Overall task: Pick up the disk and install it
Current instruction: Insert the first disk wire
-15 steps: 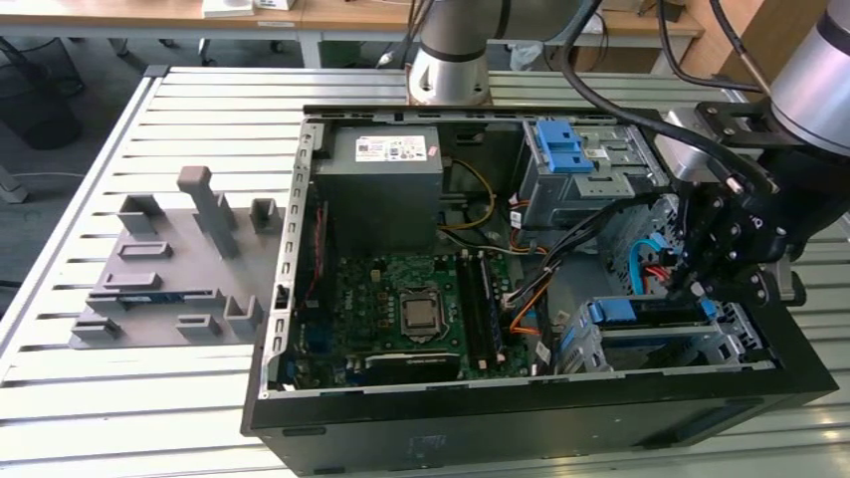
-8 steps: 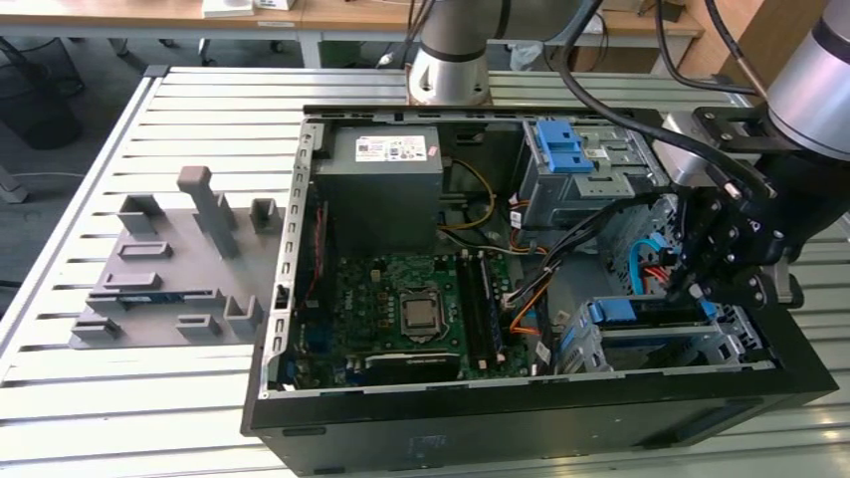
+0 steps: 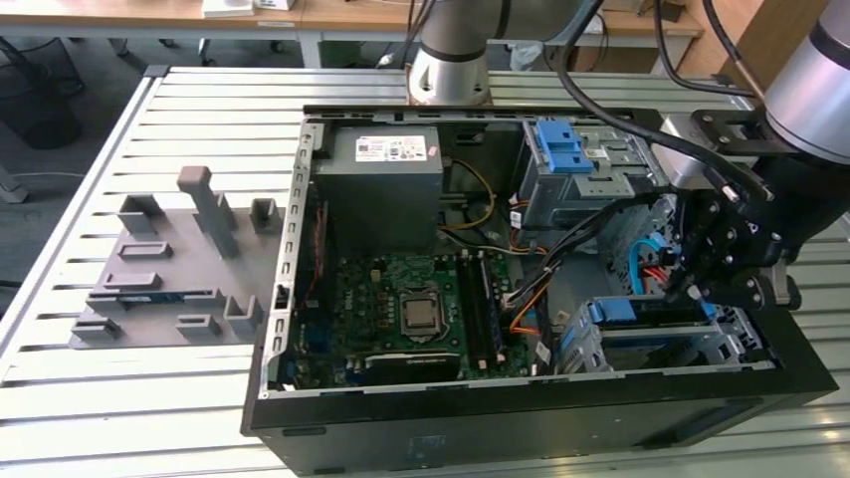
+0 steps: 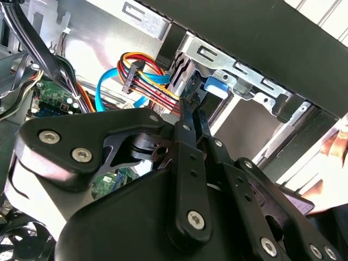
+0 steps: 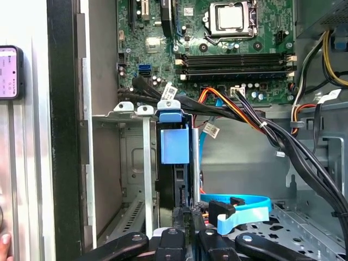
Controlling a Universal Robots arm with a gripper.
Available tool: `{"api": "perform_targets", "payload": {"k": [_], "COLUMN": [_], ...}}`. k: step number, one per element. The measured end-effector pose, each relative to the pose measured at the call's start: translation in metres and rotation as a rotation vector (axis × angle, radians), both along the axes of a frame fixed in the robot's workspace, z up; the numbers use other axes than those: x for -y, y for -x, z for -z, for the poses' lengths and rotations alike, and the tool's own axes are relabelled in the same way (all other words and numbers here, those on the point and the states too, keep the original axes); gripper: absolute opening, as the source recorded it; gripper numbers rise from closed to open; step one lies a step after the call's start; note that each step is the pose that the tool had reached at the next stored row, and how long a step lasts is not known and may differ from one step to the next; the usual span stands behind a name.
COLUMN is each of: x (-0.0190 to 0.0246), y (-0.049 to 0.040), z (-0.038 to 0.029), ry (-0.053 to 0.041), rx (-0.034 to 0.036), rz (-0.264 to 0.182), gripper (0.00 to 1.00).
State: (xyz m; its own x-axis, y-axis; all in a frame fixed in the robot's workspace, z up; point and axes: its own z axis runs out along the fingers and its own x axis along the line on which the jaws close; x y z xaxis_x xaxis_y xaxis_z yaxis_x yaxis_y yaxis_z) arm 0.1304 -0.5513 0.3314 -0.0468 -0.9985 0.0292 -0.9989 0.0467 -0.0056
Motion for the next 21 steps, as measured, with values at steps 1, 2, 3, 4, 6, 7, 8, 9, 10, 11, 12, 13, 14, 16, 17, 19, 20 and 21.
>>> {"api": "perform_targets", "payload": {"k": [1, 2, 3, 4, 6, 7, 8, 9, 10, 11, 12, 13, 14, 16, 17, 19, 20, 21], "x": [0.0000, 0.0000, 0.0000, 0.0000, 0.0000, 0.0000, 0.0000, 0.0000, 0.0000, 0.0000, 0.0000, 0.0000, 0.0000, 0.0000, 0.0000, 0.0000, 0.0000, 0.0000], "y": [0.0000, 0.0000, 0.0000, 0.0000, 0.0000, 0.0000, 0.0000, 0.0000, 0.0000, 0.0000, 0.0000, 0.0000, 0.0000, 0.0000, 0.0000, 0.0000, 0.0000, 0.0000], "z": [0.0003, 0.0007, 0.0012, 0.0016, 0.0022, 0.0026, 0.0030, 0.0034, 0.0035, 0.0035, 0.0035, 0.0035, 0.0036, 0.0036, 0.0037, 0.0027, 0.0012, -0.0006], "ry": [0.0000, 0.0001, -0.0001, 0.0000, 0.0001, 0.0001, -0.0002, 0.0001, 0.0001, 0.0000, 0.0000, -0.0001, -0.0001, -0.0002, -0.0003, -0.0005, -0.0003, -0.0002], "rx": [0.0000, 0.0000, 0.0000, -0.0001, -0.0002, -0.0003, -0.0003, -0.0006, -0.0006, -0.0006, -0.0005, -0.0006, -0.0006, -0.0006, -0.0006, -0.0006, -0.0006, -0.0006], "rz": [0.000, 0.000, 0.000, 0.000, 0.000, 0.000, 0.000, 0.000, 0.000, 0.000, 0.000, 0.000, 0.000, 0.000, 0.000, 0.000, 0.000, 0.000], "gripper": [0.16, 0.16, 0.16, 0.16, 0.16, 0.16, 0.16, 0.16, 0.16, 0.16, 0.16, 0.16, 0.16, 0.18, 0.24, 0.24, 0.24, 0.24]}}
